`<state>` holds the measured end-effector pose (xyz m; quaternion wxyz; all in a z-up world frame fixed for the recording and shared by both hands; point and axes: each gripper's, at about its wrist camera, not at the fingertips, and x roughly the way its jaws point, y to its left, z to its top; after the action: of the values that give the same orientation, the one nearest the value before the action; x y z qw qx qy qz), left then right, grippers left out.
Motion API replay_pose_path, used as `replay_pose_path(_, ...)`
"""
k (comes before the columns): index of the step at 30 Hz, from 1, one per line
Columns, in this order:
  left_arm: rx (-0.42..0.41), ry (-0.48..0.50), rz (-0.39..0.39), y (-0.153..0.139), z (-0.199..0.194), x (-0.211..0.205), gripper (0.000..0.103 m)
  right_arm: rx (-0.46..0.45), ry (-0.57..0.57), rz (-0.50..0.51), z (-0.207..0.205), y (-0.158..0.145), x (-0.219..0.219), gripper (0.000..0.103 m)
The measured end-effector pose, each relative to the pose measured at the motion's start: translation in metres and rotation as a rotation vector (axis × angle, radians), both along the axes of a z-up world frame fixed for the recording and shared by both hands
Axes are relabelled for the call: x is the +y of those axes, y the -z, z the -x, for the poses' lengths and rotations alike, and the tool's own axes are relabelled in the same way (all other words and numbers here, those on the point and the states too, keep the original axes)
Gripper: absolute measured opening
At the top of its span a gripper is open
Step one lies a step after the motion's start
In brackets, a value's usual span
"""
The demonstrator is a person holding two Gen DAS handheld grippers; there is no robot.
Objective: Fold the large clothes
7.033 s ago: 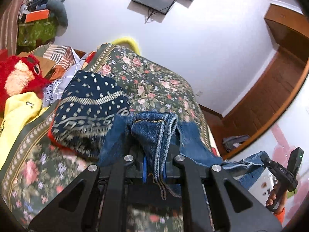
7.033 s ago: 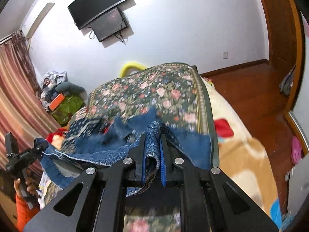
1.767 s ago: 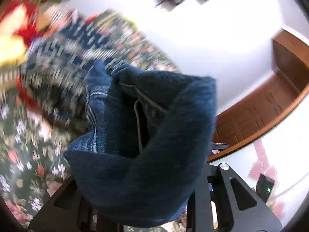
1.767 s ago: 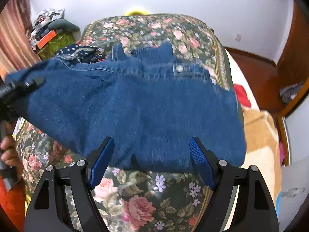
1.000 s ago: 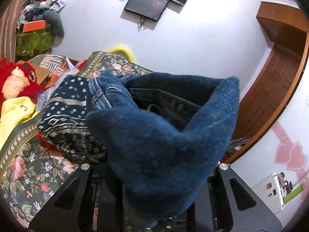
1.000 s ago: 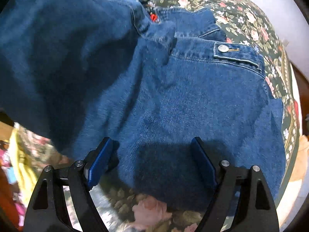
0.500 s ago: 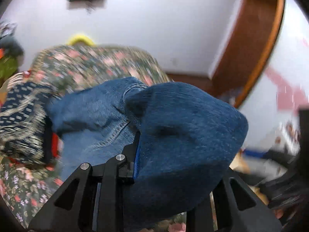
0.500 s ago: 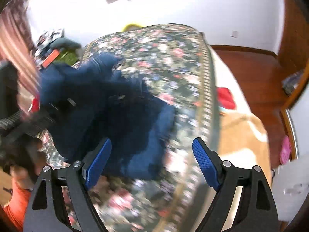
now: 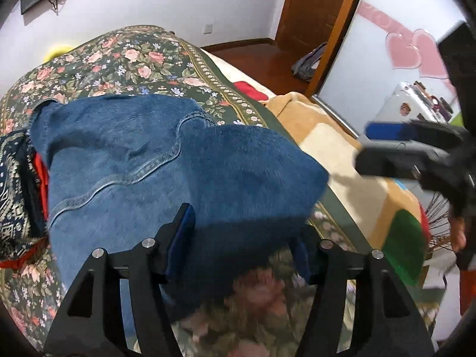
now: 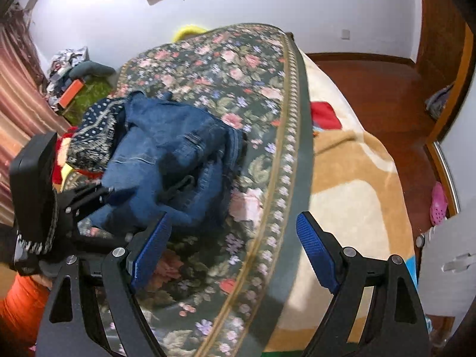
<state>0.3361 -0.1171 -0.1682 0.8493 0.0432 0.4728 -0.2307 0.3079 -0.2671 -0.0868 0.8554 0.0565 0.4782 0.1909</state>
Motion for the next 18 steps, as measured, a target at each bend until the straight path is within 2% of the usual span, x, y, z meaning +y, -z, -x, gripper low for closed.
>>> replay_pose_path(3, -0.036, -0.003, 0.037, -0.018, 0.012, 0.014, 0.06, -0.033, -0.024, -0.016, -0.002, -0.011, 0.01, 0.084)
replay_pose_path(6, -0.109, -0.049, 0.001, -0.039, 0.019, 0.032, 0.061, -0.054, -0.051, -0.031, -0.009, -0.02, 0.027, 0.084)
replay_pose_path(8, -0.151, -0.091, -0.013, -0.049, 0.021, 0.047, 0.069, -0.058, -0.076, -0.044, -0.014, -0.021, 0.039, 0.084)
replay_pose_path(10, -0.191, -0.146, -0.04, -0.054, 0.019, 0.064, 0.082, -0.051, -0.107, -0.066, -0.022, -0.016, 0.052, 0.085)
replay_pose_path(11, -0.207, -0.188, -0.075, -0.052, 0.017, 0.074, 0.084, -0.035, -0.116, -0.073, -0.026, -0.011, 0.058, 0.085)
replay_pose_path(13, -0.197, -0.232, -0.108, -0.045, 0.013, 0.086, 0.084, 0.015, -0.116, -0.075, -0.035, 0.005, 0.067, 0.085)
replay_pose_path(18, -0.04, -0.301, -0.129, 0.0, 0.0, 0.118, 0.084, 0.17, -0.093, -0.034, -0.047, 0.056, 0.069, 0.085)
